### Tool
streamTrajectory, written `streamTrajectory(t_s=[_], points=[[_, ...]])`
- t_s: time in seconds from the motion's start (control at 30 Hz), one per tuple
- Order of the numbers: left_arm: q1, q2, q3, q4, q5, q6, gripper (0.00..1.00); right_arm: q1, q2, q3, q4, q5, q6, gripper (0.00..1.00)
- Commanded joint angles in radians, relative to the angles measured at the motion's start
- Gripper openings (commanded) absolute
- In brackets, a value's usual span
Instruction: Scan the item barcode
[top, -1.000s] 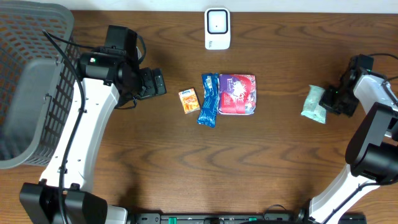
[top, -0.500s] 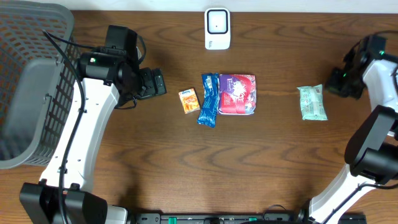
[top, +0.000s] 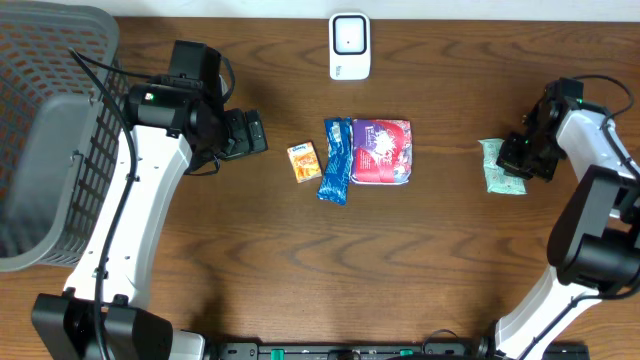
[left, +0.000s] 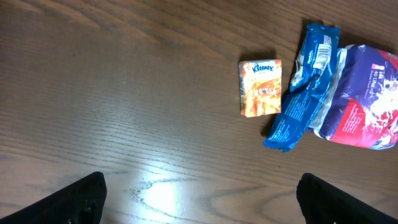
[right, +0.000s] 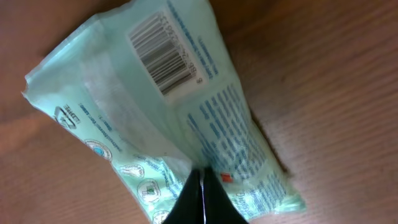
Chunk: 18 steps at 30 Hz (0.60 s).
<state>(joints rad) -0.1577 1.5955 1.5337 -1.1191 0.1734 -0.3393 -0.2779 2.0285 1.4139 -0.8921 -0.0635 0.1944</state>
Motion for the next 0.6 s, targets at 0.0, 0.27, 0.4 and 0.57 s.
streamTrajectory(t_s=[0.0, 0.27, 0.4, 0.57], points=[[0.004, 0.004, 0.005, -0.003, -0.01, 0.006, 0.98, 0.005, 0.014, -0.103, 0.126, 0.065, 0.053, 0.02], [0.004, 0.004, 0.005, -0.003, -0.01, 0.006, 0.98, 0.031, 0.014, -0.109, 0.314, 0.065, 0.039, 0.09], [0.004, 0.004, 0.005, -0.003, -0.01, 0.006, 0.98, 0.035, 0.014, -0.038, 0.286, 0.065, 0.006, 0.11], [0.004, 0.004, 0.005, -0.003, -0.01, 0.006, 0.98, 0.038, 0.014, 0.137, 0.077, 0.057, 0.006, 0.12]])
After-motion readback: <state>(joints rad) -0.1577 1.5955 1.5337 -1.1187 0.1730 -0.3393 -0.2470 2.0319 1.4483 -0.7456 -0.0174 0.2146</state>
